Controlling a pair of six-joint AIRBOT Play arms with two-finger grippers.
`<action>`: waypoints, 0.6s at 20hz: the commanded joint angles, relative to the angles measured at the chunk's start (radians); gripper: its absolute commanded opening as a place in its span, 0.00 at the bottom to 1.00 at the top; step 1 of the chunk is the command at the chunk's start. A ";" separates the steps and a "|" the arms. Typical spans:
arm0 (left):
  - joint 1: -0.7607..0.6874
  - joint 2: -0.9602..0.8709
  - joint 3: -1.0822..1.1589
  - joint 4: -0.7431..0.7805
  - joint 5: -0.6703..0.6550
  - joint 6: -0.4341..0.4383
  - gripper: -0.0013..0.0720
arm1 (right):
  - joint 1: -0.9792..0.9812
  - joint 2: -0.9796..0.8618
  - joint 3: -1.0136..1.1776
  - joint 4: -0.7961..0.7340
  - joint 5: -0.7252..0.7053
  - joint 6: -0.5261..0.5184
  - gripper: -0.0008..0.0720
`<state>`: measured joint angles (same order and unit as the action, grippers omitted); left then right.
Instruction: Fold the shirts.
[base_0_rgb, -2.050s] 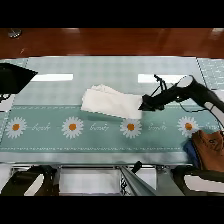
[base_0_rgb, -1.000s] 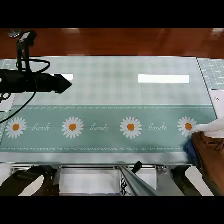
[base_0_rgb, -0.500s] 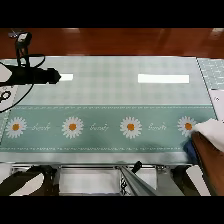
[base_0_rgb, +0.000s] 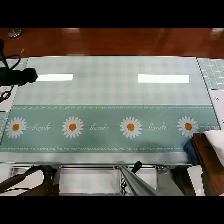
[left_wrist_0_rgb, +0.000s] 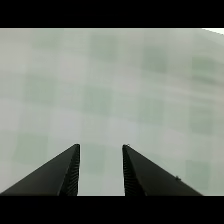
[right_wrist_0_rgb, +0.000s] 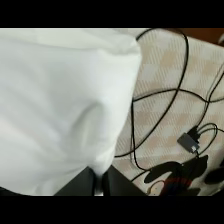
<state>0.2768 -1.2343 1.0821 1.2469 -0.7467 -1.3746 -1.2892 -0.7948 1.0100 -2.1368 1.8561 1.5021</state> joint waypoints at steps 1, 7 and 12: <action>0.080 -0.006 0.000 -0.001 0.006 0.002 0.49 | -0.067 0.003 -0.102 -0.096 0.001 -0.031 0.04; 0.081 -0.006 0.000 -0.013 0.003 0.002 0.49 | -0.093 0.003 -0.150 -0.113 -0.042 -0.149 0.54; 0.021 -0.006 0.005 -0.020 -0.078 0.015 0.95 | -0.037 -0.014 -0.101 0.280 -0.164 -0.153 0.65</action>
<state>0.3290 -1.2404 1.0832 1.2335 -0.7650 -1.3720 -1.3624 -0.7982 0.8822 -2.1059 1.7718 1.3689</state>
